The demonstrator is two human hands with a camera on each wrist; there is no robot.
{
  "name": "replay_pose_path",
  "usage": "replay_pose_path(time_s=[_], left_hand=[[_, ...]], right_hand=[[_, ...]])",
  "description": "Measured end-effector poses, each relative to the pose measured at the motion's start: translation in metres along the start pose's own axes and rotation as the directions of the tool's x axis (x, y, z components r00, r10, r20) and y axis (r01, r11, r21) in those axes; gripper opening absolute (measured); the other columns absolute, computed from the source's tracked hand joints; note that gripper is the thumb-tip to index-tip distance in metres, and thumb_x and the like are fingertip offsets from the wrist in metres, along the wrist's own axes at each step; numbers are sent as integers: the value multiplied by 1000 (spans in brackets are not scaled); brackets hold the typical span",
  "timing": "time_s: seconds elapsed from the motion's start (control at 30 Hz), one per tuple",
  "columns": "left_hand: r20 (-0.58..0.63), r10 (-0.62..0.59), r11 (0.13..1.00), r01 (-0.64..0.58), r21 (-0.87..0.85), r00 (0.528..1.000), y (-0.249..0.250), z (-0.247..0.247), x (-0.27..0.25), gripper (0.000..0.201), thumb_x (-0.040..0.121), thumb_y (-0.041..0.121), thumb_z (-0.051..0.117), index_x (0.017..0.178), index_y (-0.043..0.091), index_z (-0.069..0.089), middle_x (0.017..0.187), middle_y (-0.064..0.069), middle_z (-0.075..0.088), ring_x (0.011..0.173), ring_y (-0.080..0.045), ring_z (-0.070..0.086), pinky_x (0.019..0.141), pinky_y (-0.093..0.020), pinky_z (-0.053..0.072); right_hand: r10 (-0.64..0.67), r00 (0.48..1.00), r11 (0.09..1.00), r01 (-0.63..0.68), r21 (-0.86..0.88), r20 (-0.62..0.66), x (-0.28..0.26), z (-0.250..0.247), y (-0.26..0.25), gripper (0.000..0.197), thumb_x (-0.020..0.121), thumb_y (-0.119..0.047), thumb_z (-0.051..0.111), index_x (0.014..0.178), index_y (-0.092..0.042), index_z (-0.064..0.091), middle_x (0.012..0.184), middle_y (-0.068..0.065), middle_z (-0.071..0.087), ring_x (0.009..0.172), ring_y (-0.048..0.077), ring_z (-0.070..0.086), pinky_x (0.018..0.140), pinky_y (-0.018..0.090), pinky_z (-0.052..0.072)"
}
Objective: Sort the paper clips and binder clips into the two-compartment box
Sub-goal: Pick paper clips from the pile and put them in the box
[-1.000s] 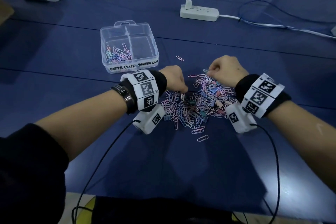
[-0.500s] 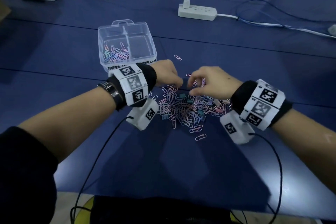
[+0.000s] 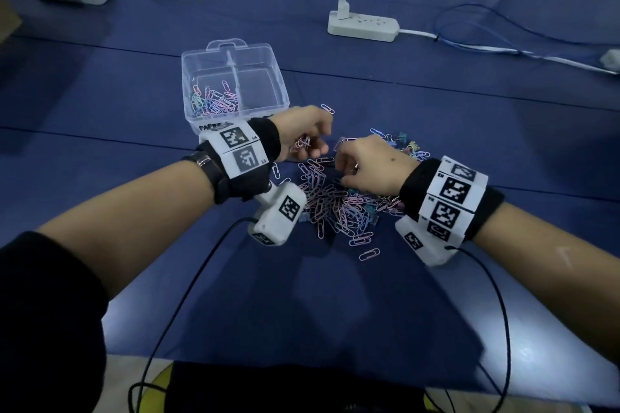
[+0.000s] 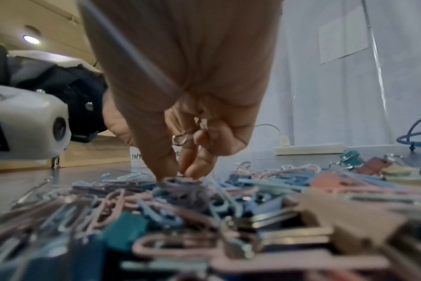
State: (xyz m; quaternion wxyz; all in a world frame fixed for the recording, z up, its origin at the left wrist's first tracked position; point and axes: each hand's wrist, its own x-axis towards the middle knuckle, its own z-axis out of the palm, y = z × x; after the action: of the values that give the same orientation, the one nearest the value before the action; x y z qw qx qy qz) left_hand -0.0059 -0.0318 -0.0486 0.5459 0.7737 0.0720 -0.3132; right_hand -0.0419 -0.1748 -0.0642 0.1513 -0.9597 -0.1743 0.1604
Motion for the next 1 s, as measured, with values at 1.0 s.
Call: replay_pose_path(time_s=[1.0], left_hand=[[112,3,644,-88,760,994,-5,6,15,41,92,34,52,58,12,45,55,-3,42,45,-15,35,43,-19,29]], right_hand=[[168,985,986,-168,-6,-30,17,-24,43,48,78,-30,70,120,-11,56,122,12,53,121,27,42,97,37,37]])
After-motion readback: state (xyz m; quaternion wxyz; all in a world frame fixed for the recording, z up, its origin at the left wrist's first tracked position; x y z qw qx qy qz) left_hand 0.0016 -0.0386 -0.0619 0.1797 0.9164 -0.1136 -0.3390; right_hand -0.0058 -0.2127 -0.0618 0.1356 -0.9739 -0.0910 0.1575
